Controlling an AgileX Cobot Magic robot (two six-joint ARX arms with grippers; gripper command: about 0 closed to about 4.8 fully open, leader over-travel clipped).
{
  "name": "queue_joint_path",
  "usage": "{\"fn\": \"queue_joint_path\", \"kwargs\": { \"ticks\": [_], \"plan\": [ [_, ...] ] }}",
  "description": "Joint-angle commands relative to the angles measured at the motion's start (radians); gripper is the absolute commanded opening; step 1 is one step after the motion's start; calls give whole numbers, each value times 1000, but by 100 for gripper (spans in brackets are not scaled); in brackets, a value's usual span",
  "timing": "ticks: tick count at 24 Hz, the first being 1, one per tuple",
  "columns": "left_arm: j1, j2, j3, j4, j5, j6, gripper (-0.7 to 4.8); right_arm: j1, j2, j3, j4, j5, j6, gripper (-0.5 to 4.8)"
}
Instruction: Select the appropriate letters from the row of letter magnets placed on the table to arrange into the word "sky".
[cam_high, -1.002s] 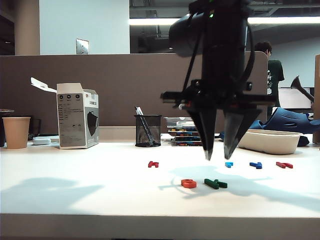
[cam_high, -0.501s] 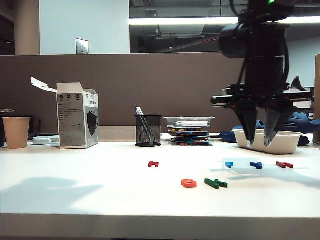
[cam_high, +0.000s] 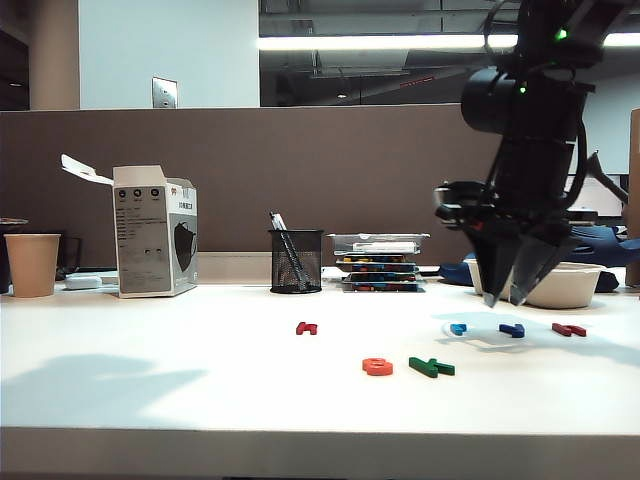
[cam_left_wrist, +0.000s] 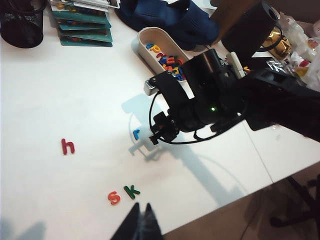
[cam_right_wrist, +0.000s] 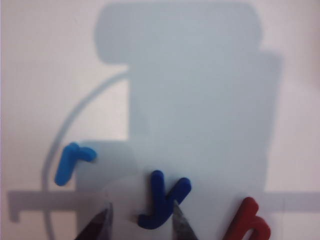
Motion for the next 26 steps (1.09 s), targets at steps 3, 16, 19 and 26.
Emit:
{"fn": "queue_joint_path", "kwargs": {
  "ticks": [3, 16, 19, 26],
  "plan": [
    [2, -3, 4, 9, -3, 1, -5, -26, 3, 3, 22, -44, -119, 148],
    [2, -3, 4, 9, -3, 1, -5, -32, 15, 3, 29, -105, -260, 148],
    [2, -3, 4, 9, -4, 1, -5, -34, 29, 3, 29, -105, -268, 148],
    [2, -3, 4, 9, -3, 1, -5, -36, 54, 3, 23, -98, -291, 148]
  ]
}}
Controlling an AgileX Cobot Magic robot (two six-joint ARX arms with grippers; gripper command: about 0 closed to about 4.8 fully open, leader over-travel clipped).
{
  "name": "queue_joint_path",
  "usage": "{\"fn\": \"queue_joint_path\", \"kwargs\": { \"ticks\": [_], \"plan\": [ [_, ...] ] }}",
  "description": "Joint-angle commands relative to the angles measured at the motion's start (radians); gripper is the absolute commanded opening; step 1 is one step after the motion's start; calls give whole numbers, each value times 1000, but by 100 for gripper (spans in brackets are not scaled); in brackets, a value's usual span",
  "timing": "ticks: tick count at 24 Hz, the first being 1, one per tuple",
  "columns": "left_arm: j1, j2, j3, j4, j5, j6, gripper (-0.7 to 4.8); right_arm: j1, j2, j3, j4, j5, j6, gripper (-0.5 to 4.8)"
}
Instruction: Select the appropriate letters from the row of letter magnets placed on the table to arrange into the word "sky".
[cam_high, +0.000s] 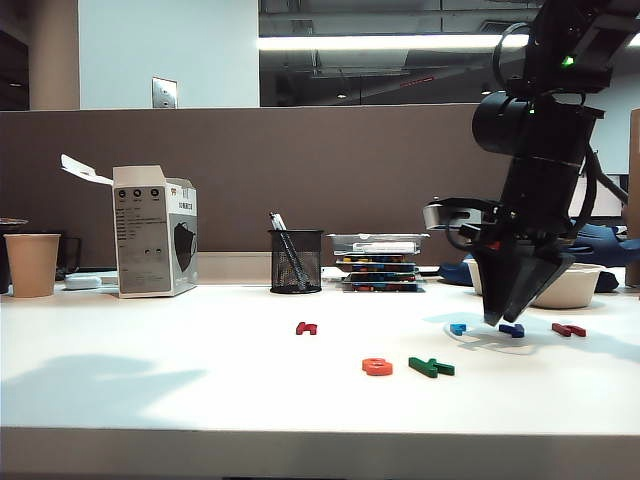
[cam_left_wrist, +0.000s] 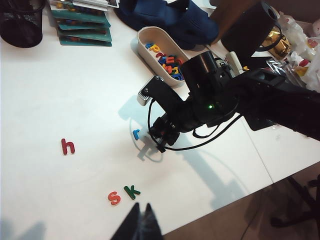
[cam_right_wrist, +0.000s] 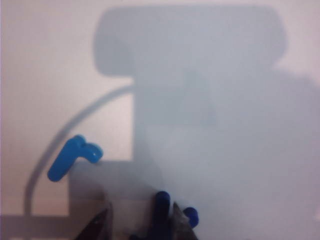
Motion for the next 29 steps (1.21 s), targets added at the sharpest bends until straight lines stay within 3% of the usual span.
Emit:
{"fn": "queue_joint_path", "kwargs": {
  "ticks": [1, 13, 17, 25, 27, 29],
  "plan": [
    [2, -2, 4, 9, -3, 1, -5, -2, 10, 2, 1, 2, -9, 148],
    [2, -2, 4, 9, -3, 1, -5, -7, 16, 2, -13, 47, -36, 139],
    [2, -2, 4, 9, -3, 1, -5, -10, 16, 2, -11, 47, -36, 89],
    [2, -2, 4, 9, -3, 1, -5, -12, 16, 2, -4, 85, -36, 46],
    [2, -2, 4, 9, -3, 1, -5, -12, 16, 2, 10, 84, -36, 0],
    [2, -2, 4, 9, -3, 1, -5, -12, 16, 2, 26, 84, -35, -1]
  ]
}}
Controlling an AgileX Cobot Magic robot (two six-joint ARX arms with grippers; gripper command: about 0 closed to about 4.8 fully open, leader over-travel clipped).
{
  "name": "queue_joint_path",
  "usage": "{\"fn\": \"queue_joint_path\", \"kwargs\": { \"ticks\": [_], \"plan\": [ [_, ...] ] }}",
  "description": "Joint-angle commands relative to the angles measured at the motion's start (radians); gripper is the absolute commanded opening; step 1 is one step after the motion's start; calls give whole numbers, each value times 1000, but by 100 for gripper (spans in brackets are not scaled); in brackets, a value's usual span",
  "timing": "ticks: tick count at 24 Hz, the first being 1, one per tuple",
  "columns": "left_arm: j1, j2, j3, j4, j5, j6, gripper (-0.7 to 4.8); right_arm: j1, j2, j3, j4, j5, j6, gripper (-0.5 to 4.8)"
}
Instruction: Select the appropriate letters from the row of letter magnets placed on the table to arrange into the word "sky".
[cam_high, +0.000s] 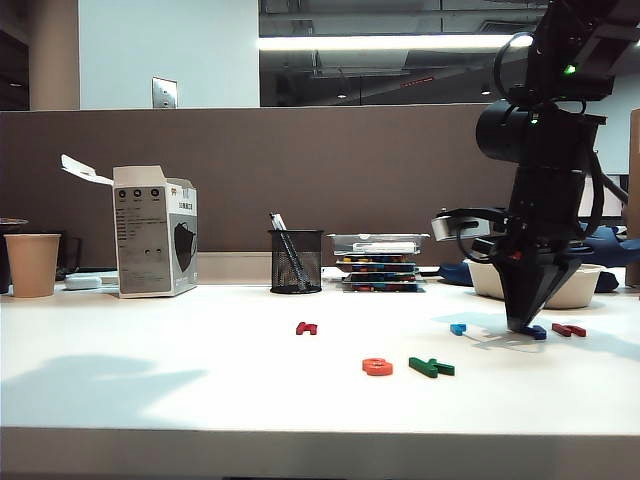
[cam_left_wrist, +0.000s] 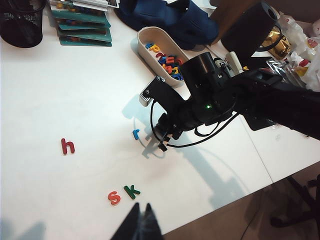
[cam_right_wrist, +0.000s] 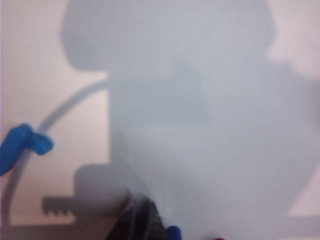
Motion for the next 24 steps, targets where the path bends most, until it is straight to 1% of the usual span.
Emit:
{"fn": "queue_joint_path", "kwargs": {
  "ticks": [1, 3, 6, 10, 12, 14, 19, 24],
  "plan": [
    [2, -2, 4, 9, -3, 1, -5, 0, 0, 0, 27, 6, 0, -1],
    [2, -2, 4, 9, -3, 1, -5, 0, 0, 0, 29, 6, 2, -1],
    [2, -2, 4, 9, -3, 1, -5, 0, 0, 0, 13, -3, 55, -1],
    [2, -2, 4, 9, -3, 1, -5, 1, 0, 0, -37, -69, 92, -2],
    [2, -2, 4, 9, -3, 1, -5, 3, -1, 0, -68, -82, 113, -2],
    [2, -2, 4, 9, -3, 1, -5, 5, -1, 0, -110, -84, 141, -2],
    [2, -2, 4, 9, -3, 1, -5, 31, -20, -1, -193, -82, 148, -2],
    [2, -2, 4, 9, -3, 1, -5, 55, -48, -1, -198, -87, 189, -2]
  ]
}}
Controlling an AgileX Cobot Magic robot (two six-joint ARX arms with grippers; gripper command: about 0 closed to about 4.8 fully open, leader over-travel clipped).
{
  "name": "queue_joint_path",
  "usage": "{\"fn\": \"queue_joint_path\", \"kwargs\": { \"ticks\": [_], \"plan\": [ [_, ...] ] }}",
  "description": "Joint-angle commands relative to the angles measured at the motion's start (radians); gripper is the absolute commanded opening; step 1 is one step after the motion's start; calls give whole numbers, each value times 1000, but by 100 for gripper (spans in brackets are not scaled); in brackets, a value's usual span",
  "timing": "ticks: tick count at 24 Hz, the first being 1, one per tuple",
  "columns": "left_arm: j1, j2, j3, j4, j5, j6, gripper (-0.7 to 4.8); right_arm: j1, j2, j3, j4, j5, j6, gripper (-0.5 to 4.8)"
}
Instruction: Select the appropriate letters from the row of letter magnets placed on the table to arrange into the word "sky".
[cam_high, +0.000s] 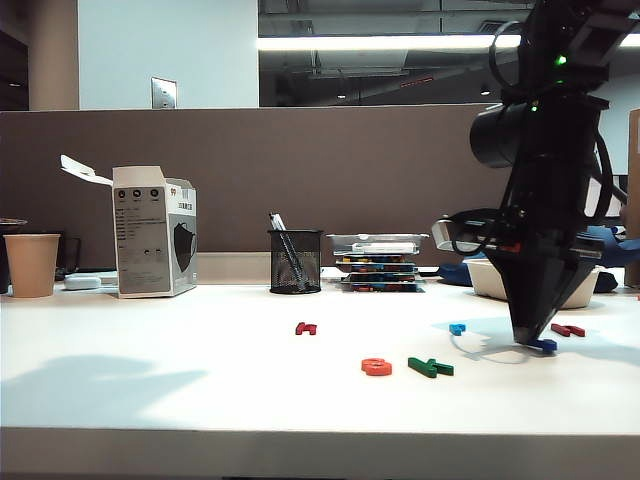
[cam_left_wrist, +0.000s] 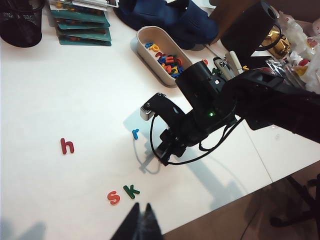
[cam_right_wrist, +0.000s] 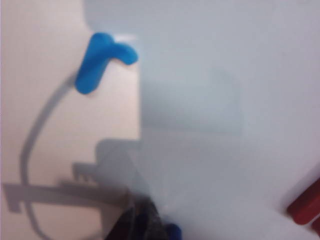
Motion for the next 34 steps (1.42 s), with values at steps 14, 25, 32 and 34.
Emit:
{"fn": "queue_joint_path", "kwargs": {
  "ticks": [14, 25, 32, 34],
  "plan": [
    [2, -3, 4, 10, -3, 1, -5, 151, -45, -2, -8, -2, 99, -2],
    [2, -3, 4, 10, -3, 1, -5, 162, -45, -109, 29, 0, 113, -2],
    [2, -3, 4, 10, -3, 1, -5, 162, -46, -109, 24, -39, 117, 28],
    [2, -3, 4, 10, -3, 1, -5, 162, -46, -109, 24, -54, 121, 28]
  ]
}}
